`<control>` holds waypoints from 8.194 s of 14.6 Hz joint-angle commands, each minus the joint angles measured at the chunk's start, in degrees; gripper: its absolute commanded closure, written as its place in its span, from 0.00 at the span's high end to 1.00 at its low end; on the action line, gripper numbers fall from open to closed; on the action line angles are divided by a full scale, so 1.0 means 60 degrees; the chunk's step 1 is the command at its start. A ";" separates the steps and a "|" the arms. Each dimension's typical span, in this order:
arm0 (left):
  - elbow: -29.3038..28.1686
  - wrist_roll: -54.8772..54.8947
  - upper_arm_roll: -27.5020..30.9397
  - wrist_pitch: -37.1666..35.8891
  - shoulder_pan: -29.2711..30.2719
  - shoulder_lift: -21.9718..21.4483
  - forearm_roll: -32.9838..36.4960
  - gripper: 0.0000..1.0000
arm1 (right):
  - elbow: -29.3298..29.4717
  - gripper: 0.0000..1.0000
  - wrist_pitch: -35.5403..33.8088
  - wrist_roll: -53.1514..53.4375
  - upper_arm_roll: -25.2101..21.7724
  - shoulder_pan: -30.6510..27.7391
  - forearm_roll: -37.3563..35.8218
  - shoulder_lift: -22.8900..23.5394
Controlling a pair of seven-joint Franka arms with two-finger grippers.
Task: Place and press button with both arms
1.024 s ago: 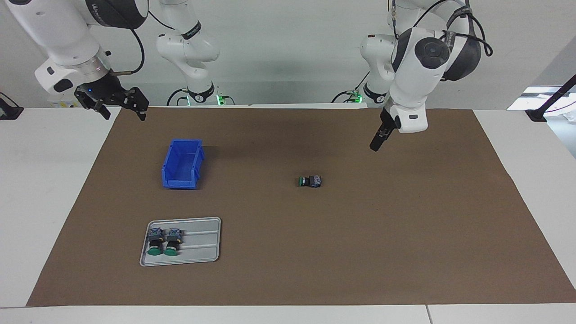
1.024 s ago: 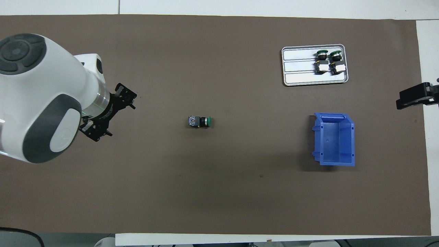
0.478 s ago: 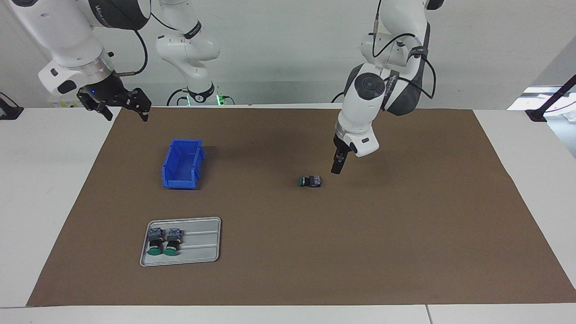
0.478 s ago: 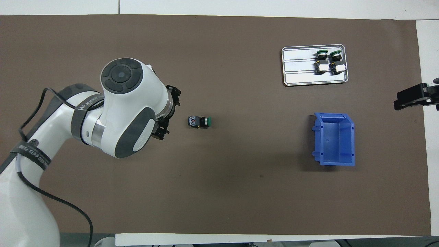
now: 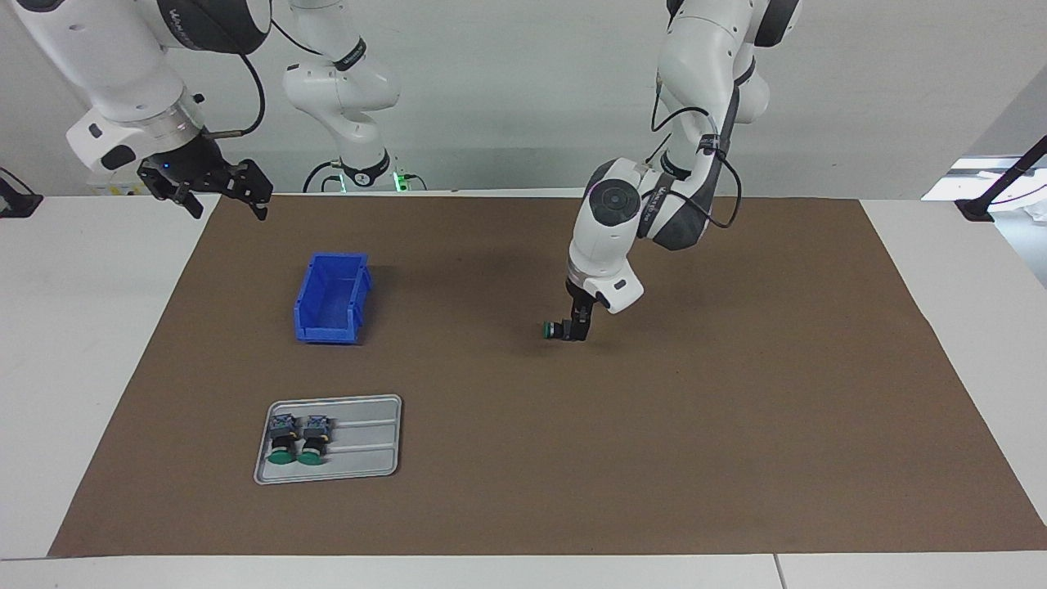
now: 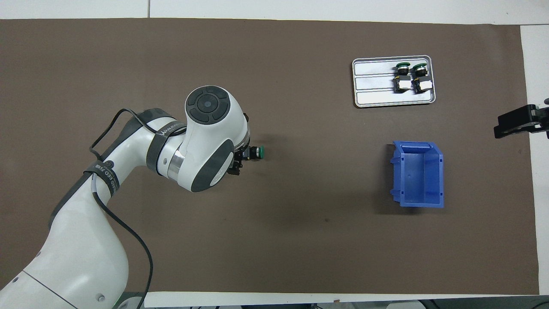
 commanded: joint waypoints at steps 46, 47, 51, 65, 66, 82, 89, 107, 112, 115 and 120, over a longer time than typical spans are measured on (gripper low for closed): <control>-0.0270 0.1702 0.0109 0.3250 0.0656 -0.0332 -0.4984 0.24 | -0.0236 1.00 -0.0010 -0.0142 -0.0012 -0.0008 0.0044 -0.0229; -0.0402 0.2228 0.0109 0.3528 0.0671 -0.0347 -0.5672 0.24 | -0.0236 1.00 -0.0010 -0.0142 -0.0012 -0.0008 0.0044 -0.0229; -0.0827 0.4133 0.0094 0.3487 0.0993 -0.0566 -0.8002 0.23 | -0.0236 1.00 -0.0010 -0.0142 -0.0012 -0.0008 0.0044 -0.0229; -0.1691 0.8749 0.0123 -0.0102 0.2280 -0.0801 -1.1975 0.23 | -0.0236 1.00 -0.0010 -0.0142 -0.0012 -0.0008 0.0044 -0.0229; -0.1895 0.9201 0.0109 -0.0175 0.2471 -0.0772 -1.2355 0.23 | -0.0236 1.00 -0.0010 -0.0142 -0.0012 -0.0008 0.0044 -0.0229; -0.3875 1.3556 0.0109 -0.0337 0.2854 -0.0670 -1.6428 0.20 | -0.0236 1.00 -0.0010 -0.0142 -0.0012 -0.0008 0.0044 -0.0229; -0.3889 1.4611 0.0109 -0.0088 0.2429 -0.0303 -1.6856 0.21 | -0.0236 1.00 -0.0010 -0.0142 -0.0012 -0.0008 0.0044 -0.0229; -0.4197 1.4715 0.0153 0.0644 0.2341 -0.0639 -1.6885 0.83 | -0.0236 1.00 -0.0010 -0.0142 -0.0012 -0.0008 0.0044 -0.0229; -0.4270 1.4524 0.0167 0.0761 0.2341 -0.0932 -1.6753 1.00 | -0.0236 1.00 -0.0010 -0.0142 -0.0012 -0.0008 0.0044 -0.0229; -0.4358 1.4524 0.0167 0.1185 0.2384 -0.1385 -1.6097 1.00 | -0.0236 1.00 -0.0010 -0.0142 -0.0012 -0.0008 0.0044 -0.0229; -0.4461 1.4334 0.0196 0.1260 0.2618 -0.1869 -1.4691 1.00 | -0.0236 1.00 -0.0010 -0.0142 -0.0012 -0.0008 0.0044 -0.0229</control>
